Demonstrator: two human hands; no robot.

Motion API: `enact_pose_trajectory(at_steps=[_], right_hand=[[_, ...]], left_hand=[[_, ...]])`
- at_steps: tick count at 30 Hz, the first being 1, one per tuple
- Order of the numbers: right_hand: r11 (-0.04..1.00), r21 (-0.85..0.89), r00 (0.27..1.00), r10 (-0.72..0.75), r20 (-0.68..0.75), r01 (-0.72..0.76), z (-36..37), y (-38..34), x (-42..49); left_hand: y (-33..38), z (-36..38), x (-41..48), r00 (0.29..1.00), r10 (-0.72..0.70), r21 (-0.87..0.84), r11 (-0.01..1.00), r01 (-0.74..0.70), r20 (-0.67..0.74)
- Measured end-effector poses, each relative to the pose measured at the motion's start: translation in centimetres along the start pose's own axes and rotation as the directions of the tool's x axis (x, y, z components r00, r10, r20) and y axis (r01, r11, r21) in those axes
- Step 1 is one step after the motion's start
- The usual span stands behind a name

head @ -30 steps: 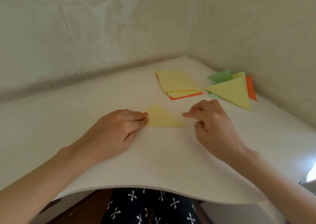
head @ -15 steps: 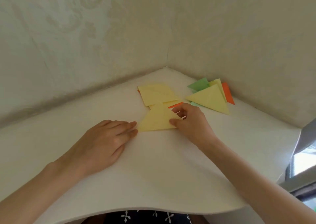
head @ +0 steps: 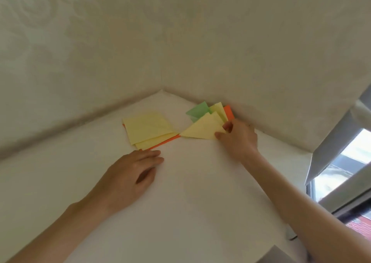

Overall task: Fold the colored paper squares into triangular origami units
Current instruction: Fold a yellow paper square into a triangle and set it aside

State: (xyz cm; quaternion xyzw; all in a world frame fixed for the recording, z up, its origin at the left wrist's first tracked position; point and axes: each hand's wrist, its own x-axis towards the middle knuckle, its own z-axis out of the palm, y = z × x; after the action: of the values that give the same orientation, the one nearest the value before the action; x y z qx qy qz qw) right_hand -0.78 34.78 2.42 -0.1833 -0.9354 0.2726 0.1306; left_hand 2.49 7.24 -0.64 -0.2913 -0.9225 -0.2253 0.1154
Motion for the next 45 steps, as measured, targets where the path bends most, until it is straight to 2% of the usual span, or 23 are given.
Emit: enact_pose_trajectory(at_steps=[3,5,6,8,10,11,12,13,17,18,20,24,26,28,29,31,33,35,36,41,45], right_hand=[[0.98,-0.173,0.992,-0.11,-0.063,0.098,0.1,-0.2,-0.4],[0.945,-0.248,0.96,-0.248,-0.127,0.212,0.2,-0.5,-1.0],[0.914,-0.255,0.913,-0.365,-0.18,0.315,0.3,-0.8,-1.3],[0.79,-0.171,0.748,-0.612,-0.257,0.588,0.5,-2.1,-2.4],[0.596,-0.052,0.578,-0.794,-0.19,0.801,1.2,-3.9,-3.6],[0.525,0.003,0.522,-0.844,-0.12,0.851,1.8,-4.9,-4.0],[0.498,0.046,0.5,-0.864,-0.056,0.866,2.6,-5.8,-4.1],[0.516,0.075,0.517,-0.856,0.005,0.853,3.5,-6.7,-3.9],[0.704,0.061,0.664,-0.692,0.283,0.708,6.3,-8.8,-1.2],[0.727,0.047,0.672,-0.656,0.343,0.685,6.6,-9.1,-0.7],[0.717,0.021,0.66,-0.652,0.373,0.697,7.0,-9.2,-0.3],[0.59,-0.108,0.591,-0.746,0.307,0.8,7.6,-8.8,-0.4],[0.569,-0.122,0.582,-0.794,0.178,0.813,7.6,-9.3,-0.9],[0.549,-0.056,0.548,-0.836,-0.024,0.834,7.2,-9.8,-1.6],[0.517,-0.051,0.508,-0.852,-0.127,0.854,6.8,-10.2,-2.2],[0.427,-0.068,0.405,-0.89,-0.209,0.902,6.1,-10.6,-3.7],[0.312,-0.048,0.299,-0.937,-0.181,0.949,5.6,-10.6,-5.4],[0.21,0.02,0.211,-0.973,-0.098,0.978,5.3,-10.2,-7.0],[0.185,0.06,0.189,-0.98,-0.063,0.981,5.2,-10.0,-7.6],[0.206,0.234,0.19,-0.978,0.088,0.95,5.2,-9.3,-9.8],[0.23,0.367,0.18,-0.97,0.165,0.901,5.5,-8.7,-10.3]], left_hand=[[-0.2,0.4,-0.1,0.999,0.02,0.004,1.0,-0.02,0.041],[-0.1,0.3,-0.1,0.999,0.025,0.008,1.0,-0.026,0.048],[-0.2,0.1,-0.1,0.999,0.022,0.016,1.0,-0.023,0.049],[-0.5,-0.4,-0.3,1.0,0.007,0.028,1.0,-0.007,0.014],[-1.4,-1.4,-0.5,0.999,-0.041,-0.005,0.999,0.041,-0.033],[-2.1,-1.9,-0.6,0.997,-0.067,-0.021,0.998,0.066,-0.048],[-2.8,-2.5,-0.8,0.995,-0.085,-0.03,0.996,0.084,-0.055],[-3.6,-3.1,-1.1,0.993,-0.099,-0.039,0.995,0.097,-0.058],[-5.7,-4.3,-3.3,0.986,-0.14,-0.103,0.986,0.131,-0.088],[-6.0,-4.5,-3.9,0.986,-0.141,-0.11,0.985,0.131,-0.092],[-6.3,-4.6,-4.9,0.985,-0.138,-0.124,0.984,0.126,-0.099],[-6.1,-4.6,-5.2,0.982,-0.157,-0.173,0.975,0.137,-0.108],[-5.8,-4.6,-5.1,0.982,-0.153,-0.195,0.972,0.129,-0.114],[-5.4,-4.8,-5.0,0.976,-0.163,-0.198,0.971,0.134,-0.142],[-5.2,-5.0,-5.0,0.968,-0.174,-0.187,0.972,0.14,-0.178],[-4.9,-5.5,-5.0,0.945,-0.17,-0.14,0.981,0.135,-0.278],[-4.3,-6.1,-5.2,0.934,-0.148,-0.095,0.988,0.123,-0.324],[-4.1,-6.3,-5.8,0.954,-0.107,-0.041,0.994,0.1,-0.281],[-4.1,-6.2,-6.2,0.967,-0.102,-0.027,0.995,0.098,-0.234],[-4.6,-6.2,-8.5,0.992,-0.12,-0.058,0.991,0.117,-0.05],[-5.0,-6.4,-9.4,0.994,-0.109,-0.116,0.988,0.105,-0.026]])
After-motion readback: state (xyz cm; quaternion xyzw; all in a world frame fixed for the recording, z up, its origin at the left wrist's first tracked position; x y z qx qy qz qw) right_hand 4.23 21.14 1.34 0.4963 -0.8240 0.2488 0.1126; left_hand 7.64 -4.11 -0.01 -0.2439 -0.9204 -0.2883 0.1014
